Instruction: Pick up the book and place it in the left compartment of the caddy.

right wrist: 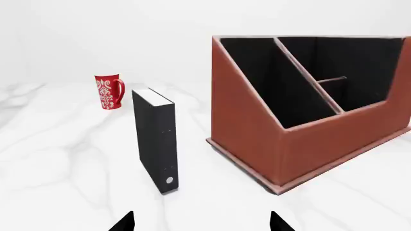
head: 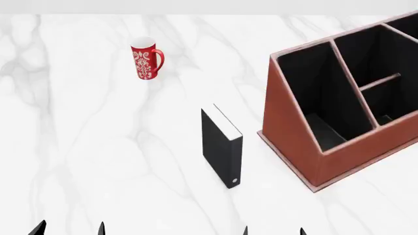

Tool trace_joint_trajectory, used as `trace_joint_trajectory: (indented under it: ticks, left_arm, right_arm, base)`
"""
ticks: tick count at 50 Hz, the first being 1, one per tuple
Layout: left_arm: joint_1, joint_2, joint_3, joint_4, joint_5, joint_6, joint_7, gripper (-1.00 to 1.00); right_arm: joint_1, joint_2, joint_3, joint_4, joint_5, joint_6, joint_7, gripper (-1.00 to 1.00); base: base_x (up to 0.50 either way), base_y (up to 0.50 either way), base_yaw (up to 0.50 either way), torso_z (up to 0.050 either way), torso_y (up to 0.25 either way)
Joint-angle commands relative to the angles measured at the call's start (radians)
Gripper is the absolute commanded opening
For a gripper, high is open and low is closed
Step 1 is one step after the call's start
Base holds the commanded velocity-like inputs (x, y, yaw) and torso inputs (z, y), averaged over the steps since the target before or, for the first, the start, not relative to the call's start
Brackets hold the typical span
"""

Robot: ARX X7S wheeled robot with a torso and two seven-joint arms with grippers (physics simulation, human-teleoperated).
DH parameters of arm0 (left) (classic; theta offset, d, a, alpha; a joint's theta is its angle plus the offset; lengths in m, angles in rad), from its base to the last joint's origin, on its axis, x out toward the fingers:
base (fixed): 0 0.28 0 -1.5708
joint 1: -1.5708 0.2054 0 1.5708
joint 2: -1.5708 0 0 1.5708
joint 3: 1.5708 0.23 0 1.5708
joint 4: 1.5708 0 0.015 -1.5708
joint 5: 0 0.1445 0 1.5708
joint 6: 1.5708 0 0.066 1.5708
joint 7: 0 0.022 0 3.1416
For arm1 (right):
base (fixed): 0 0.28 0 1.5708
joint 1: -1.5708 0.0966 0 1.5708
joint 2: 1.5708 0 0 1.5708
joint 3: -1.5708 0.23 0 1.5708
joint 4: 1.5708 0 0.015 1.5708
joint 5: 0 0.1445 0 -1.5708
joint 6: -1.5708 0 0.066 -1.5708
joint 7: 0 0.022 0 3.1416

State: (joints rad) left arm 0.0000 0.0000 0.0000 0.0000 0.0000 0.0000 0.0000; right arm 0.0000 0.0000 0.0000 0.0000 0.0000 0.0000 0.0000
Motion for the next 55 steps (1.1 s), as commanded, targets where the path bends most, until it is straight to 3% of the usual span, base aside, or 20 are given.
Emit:
trace_joint_trajectory:
  ticks: [1,6,9,28,38,55]
  left_arm:
    - [0.000,-0.011,0.004,-0.003,-0.095,0.006,0.021,1.00]
    - [0.006,-0.035,0.037,0.043,-0.061,-0.014,-0.039,1.00]
    - [0.016,-0.042,0.036,0.089,-0.116,-0.047,-0.027,1.00]
    - [0.101,-0.095,0.064,0.617,-0.169,-0.256,-0.107,1.00]
    - [0.112,-0.115,0.047,0.642,-0.189,-0.225,-0.121,1.00]
    - [0.110,-0.143,0.030,0.703,-0.216,-0.245,-0.158,1.00]
  right_arm:
    - [0.004,0.015,-0.020,0.014,0.014,-0.013,0.021,1.00]
    - [-0.002,0.032,-0.036,-0.003,0.035,-0.011,0.049,1.00]
    - [-0.010,0.037,-0.040,-0.034,0.043,0.001,0.067,1.00]
    - [-0.051,0.079,-0.016,-0.553,0.096,0.236,0.167,1.00]
    - [-0.065,0.111,0.084,-0.744,0.167,0.322,0.216,1.00]
    - [-0.111,0.148,0.236,-0.833,0.245,0.327,0.266,1.00]
  base:
    - [0.00,0.00,0.00,0.000,0.000]
    - [0.00,0.00,0.00,0.000,0.000]
    - [0.00,0.00,0.00,0.000,0.000]
    - [0.00,0.00,0.00,0.000,0.000]
    - [0.00,0.00,0.00,0.000,0.000]
    - [0.00,0.00,0.00,0.000,0.000]
